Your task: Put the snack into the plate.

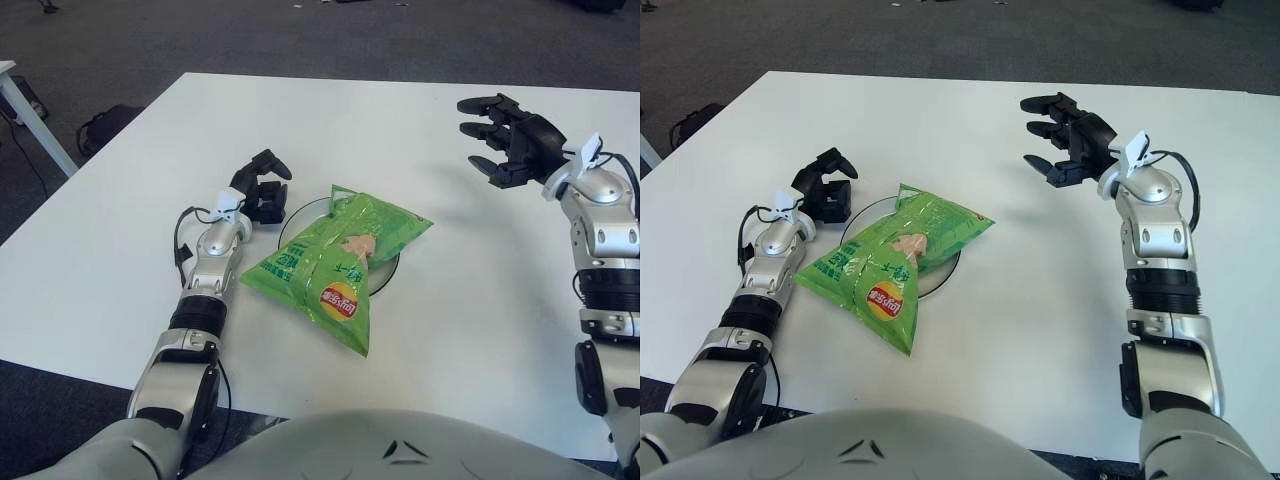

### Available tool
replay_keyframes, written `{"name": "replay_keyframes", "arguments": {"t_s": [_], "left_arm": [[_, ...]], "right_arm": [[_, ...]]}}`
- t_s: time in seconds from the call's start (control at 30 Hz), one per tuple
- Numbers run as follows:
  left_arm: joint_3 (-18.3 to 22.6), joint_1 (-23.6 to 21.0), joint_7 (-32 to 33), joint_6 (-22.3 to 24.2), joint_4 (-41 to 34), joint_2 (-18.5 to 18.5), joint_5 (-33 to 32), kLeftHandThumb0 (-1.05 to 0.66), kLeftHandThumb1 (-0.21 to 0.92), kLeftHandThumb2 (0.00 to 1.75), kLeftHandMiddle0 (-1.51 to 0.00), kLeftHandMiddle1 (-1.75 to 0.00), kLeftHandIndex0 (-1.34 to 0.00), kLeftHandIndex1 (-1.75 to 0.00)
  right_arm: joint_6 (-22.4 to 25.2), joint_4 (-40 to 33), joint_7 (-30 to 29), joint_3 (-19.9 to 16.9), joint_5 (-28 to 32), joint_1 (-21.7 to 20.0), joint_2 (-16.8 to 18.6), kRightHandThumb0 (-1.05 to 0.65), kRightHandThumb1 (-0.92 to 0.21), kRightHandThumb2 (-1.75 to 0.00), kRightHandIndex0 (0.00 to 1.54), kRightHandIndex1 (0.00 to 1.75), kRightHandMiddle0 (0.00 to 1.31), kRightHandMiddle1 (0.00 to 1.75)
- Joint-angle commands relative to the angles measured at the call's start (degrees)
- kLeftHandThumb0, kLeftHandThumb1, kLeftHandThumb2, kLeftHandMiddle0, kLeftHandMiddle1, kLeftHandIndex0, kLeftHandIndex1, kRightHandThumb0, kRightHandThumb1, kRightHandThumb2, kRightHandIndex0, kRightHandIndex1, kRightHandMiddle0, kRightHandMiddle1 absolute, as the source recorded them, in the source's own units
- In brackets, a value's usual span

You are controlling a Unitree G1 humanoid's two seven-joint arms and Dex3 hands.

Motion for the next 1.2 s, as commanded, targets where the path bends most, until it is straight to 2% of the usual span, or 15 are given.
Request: {"name": "replay_keyframes", "arguments": {"t_s": [0.0, 0.3, 0.4, 0.53, 0.57, 0.67, 0.8, 0.97, 1.17], "left_arm": [[0.07, 6.31, -0.72, -0.86, 4.3, -2.88, -0.84, -0.44, 0.45, 1.15, -1.2, -1.75, -0.51, -1.75], [0.4, 5.86, -1.62, -1.73, 5.66, -2.83, -1.59, -0.44, 0.45, 1.15, -1.2, -1.75, -0.5, -1.75], [0.43, 5.67, -1.66, -2.01, 6.12, -2.72, -1.58, -0.43, 0.45, 1.14, -1.19, -1.75, -0.5, -1.75], [0.36, 5.52, -1.47, -2.18, 6.44, -2.64, -1.39, -0.43, 0.46, 1.14, -1.19, -1.75, -0.5, -1.75], [0.35, 5.49, -1.44, -2.18, 6.51, -2.62, -1.35, -0.43, 0.46, 1.14, -1.19, -1.75, -0.5, -1.75], [0.34, 5.37, -1.29, -2.11, 6.73, -2.56, -1.2, -0.43, 0.46, 1.14, -1.19, -1.75, -0.5, -1.75], [0.47, 5.23, -0.97, -2.29, 7.02, -2.52, -1.02, -0.44, 0.45, 1.14, -1.19, -1.75, -0.5, -1.75], [0.51, 5.2, -1.09, -2.52, 7.19, -2.49, -0.94, -0.44, 0.45, 1.15, -1.2, -1.75, -0.51, -1.75], [0.61, 5.31, -1.48, -2.77, 7.36, -2.5, -1.15, -0.44, 0.44, 1.16, -1.2, -1.75, -0.51, -1.75]], "right_arm": [[0.22, -1.53, -3.95, -1.71, 0.32, 4.25, 2.87, -0.42, -0.45, -1.08, 0.16, 1.11, 0.0, 1.25], [3.46, -2.87, -12.05, -4.06, 1.3, 7.46, 8.15, -0.34, -0.52, -1.13, 0.23, 1.3, 0.0, 1.51], [2.45, -1.43, -13.76, -4.81, 1.34, 8.56, 9.48, -0.34, -0.79, -0.72, 0.26, 1.34, 0.13, 1.67], [1.39, 0.19, -15.35, -5.77, 1.57, 9.65, 10.93, -0.35, -0.87, -0.59, 0.28, 1.37, 0.18, 1.73], [1.17, 0.54, -15.73, -6.01, 1.61, 9.82, 11.28, -0.22, -0.84, -0.61, 0.32, 1.4, 0.2, 1.73], [0.06, 1.96, -17.18, -6.58, 1.41, 10.2, 12.32, -0.08, -0.76, -0.69, 0.38, 1.45, 0.22, 1.74], [-4.22, 6.8, -19.48, -6.09, -0.27, 11.4, 14.2, -0.02, -0.57, -0.93, 0.52, 1.47, 0.31, 1.75], [-9.15, 12.34, -20.85, -4.96, -1.15, 11.97, 15.98, -0.01, -0.42, -1.1, 0.65, 1.44, 0.38, 1.75], [-11.48, 17.47, -19.8, -5.07, 0.99, 10.92, 17.53, -0.01, -0.16, -1.38, 0.88, 1.36, 0.55, 1.75]]}}
